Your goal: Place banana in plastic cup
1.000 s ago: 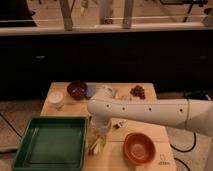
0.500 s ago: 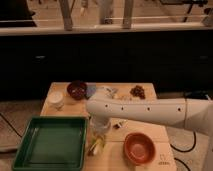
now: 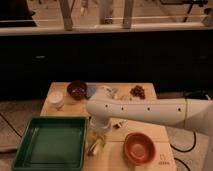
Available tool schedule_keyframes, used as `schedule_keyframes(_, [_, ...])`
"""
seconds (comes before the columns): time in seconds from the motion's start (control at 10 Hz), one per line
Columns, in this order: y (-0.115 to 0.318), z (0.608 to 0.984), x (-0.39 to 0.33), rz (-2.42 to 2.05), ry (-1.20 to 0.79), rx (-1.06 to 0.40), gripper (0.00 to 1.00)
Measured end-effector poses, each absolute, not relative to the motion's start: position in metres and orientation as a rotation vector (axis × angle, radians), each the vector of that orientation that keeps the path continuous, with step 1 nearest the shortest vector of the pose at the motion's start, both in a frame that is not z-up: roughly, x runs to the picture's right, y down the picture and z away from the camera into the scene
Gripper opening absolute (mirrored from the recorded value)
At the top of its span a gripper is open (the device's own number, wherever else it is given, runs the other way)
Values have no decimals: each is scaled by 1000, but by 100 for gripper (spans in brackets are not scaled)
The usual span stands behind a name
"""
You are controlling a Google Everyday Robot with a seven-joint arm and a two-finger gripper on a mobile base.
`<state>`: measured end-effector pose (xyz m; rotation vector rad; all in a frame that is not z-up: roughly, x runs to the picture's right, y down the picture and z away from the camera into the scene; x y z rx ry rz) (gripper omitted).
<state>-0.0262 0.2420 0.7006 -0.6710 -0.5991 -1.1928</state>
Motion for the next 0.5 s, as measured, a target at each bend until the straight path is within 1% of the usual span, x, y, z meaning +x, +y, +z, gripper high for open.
schedule_keyframes(0.1, [242,701,-26,-1194,-600,-672,79])
schedule_keyframes(0.5, [241,702,-26,-1201,-606,-674,80])
